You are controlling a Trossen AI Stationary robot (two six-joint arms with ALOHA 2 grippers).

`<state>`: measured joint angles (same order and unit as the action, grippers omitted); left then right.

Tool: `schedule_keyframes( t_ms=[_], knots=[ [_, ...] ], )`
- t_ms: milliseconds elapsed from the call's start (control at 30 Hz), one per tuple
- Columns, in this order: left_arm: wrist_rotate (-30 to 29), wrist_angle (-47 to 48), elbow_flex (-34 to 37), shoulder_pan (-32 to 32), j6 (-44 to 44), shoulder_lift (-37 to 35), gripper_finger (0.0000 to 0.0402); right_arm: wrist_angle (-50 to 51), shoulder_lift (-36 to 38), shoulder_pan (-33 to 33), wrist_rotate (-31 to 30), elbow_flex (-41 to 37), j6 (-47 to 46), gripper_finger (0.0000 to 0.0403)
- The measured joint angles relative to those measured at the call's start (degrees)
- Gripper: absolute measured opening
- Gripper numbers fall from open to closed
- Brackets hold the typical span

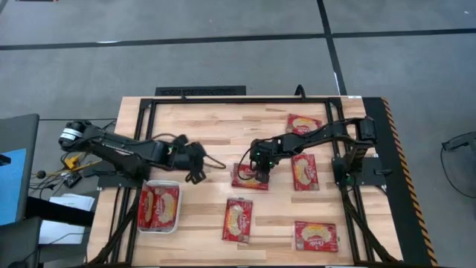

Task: Sort popcorn bags into baskets
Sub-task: Put the red popcorn bag into the white bin

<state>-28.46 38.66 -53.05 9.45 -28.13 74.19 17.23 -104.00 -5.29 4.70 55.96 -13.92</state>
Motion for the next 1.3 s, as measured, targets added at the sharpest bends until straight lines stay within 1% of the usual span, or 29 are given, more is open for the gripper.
schedule_keyframes(
  t_ms=[100, 167, 233, 333, 433, 567, 633, 767, 867, 967, 1167, 1300],
  knots=[
    [6.56, -12.15, 3.19, -3.65, 7.2, 0.0, 0.0182, -2.94, 0.06, 0.07, -1.89, -2.17, -1.09, 0.0043],
    [10.98, -19.3, 5.4, -5.86, 9.67, 0.0, 0.0182, -4.59, 0.07, 0.1, -3.94, -3.19, -1.04, 0.0015],
    [14.15, -24.8, 7.58, -7.81, 10.51, 0.0, 0.0182, -5.74, 0.14, 0.29, -7.13, -3.4, 0.32, 0.001],
    [14.9, -30.64, 11.08, -10.35, 10.22, 0.0, 0.0182, -9.25, -0.04, 1.44, -14.48, -3.5, 5.13, 0.0015],
    [14.24, -34.55, 14.19, -12.61, 9.47, 0.0, 0.0182, -13.17, -0.35, 2.9, -21.28, -3.61, 11.65, 0.0007],
    [14.18, -36.51, 16.39, -15.8, 10.65, 0.0, 0.0182, -18.54, -0.4, 4.69, -28.75, -2.98, 23.06, 0.0007],
    [14.08, -37.71, 16.99, -17.45, 12.02, 0.0, 0.0182, -22.26, -0.38, 5.64, -31.25, -2.97, 29.69, 0.0007],
    [14.64, -42.2, 17.86, -19.91, 15.02, 0.0, 0.0182, -31.52, -0.38, 7.06, -33.42, -2.92, 40.59, 0.0005],
    [17.3, -43.87, 17.9, -20.74, 16.66, 0.0, 0.0182, -37.38, -0.35, 7.34, -33.46, -2.91, 45.93, 0.0005],
    [20.17, -45.36, 17.92, -20.98, 17.41, 0.0, 0.0182, -41.08, -0.31, 7.72, -33.76, -2.91, 49.79, 0.0004],
    [25.62, -46.36, 17.92, -20.98, 19.44, 0.0, 0.0182, -43.07, -0.29, 7.34, -33.75, -2.88, 52.88, 0.0005],
    [25.52, -46.36, 17.89, -20.98, 21.27, 0.0, 0.0182, -43.03, -0.29, 6.6, -33.78, -2.88, 52.96, 0.0004]
  ],
)
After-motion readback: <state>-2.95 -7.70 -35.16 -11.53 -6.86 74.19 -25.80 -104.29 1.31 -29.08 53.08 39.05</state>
